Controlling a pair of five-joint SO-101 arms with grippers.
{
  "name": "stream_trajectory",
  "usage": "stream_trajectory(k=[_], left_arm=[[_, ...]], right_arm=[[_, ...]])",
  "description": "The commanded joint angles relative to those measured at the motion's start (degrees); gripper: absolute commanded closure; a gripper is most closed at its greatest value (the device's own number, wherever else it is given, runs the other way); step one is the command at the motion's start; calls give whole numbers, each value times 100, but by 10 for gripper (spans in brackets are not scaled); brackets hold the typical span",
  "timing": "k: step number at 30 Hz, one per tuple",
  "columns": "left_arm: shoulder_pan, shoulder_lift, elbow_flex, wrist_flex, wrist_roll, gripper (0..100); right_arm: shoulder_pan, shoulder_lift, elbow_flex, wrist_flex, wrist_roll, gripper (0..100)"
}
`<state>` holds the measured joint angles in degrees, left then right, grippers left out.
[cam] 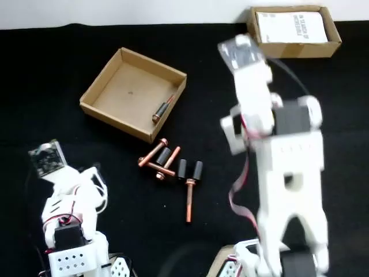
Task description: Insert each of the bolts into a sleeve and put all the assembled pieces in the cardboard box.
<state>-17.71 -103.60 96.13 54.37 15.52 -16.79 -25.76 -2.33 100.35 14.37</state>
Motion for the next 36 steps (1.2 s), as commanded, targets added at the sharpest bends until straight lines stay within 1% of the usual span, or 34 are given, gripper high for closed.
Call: stream_trajectory(k=[1, 5, 8, 12, 16, 20, 24, 27, 29, 33, 36], left_arm=[[400, 13, -4, 0, -290, 860], [734, 22, -277, 35, -422, 860], [989, 22, -400, 44, -484, 860], [1349, 215, -523, 202, -571, 859], [1499, 1226, -989, 378, -607, 859], [1604, 2844, -2114, 492, -607, 859], [2229, 4787, -3802, 1248, -633, 859], [2818, 6185, -5042, 1925, -1090, 862], [3073, 6993, -5807, 2224, -1336, 863], [3301, 8259, -7099, 2549, -1776, 864], [3354, 8980, -7653, 2532, -1969, 864]], right_arm=[[101, -1736, 1719, -286, -580, 992], [505, -3125, 3248, -954, -677, 992], [1051, -4092, 4382, -1745, -941, 992], [1965, -5235, 5921, -2879, -985, 992], [2967, -6149, 7257, -4040, -949, 992], [3618, -6791, 8277, -4857, -949, 992], [3829, -7284, 9130, -5103, -949, 992], [3829, -7635, 9604, -5103, -976, 992], [3829, -7881, 9868, -5103, -985, 992], [3829, -7925, 10132, -5112, -993, 992], [3837, -7925, 10246, -5112, -993, 992]])
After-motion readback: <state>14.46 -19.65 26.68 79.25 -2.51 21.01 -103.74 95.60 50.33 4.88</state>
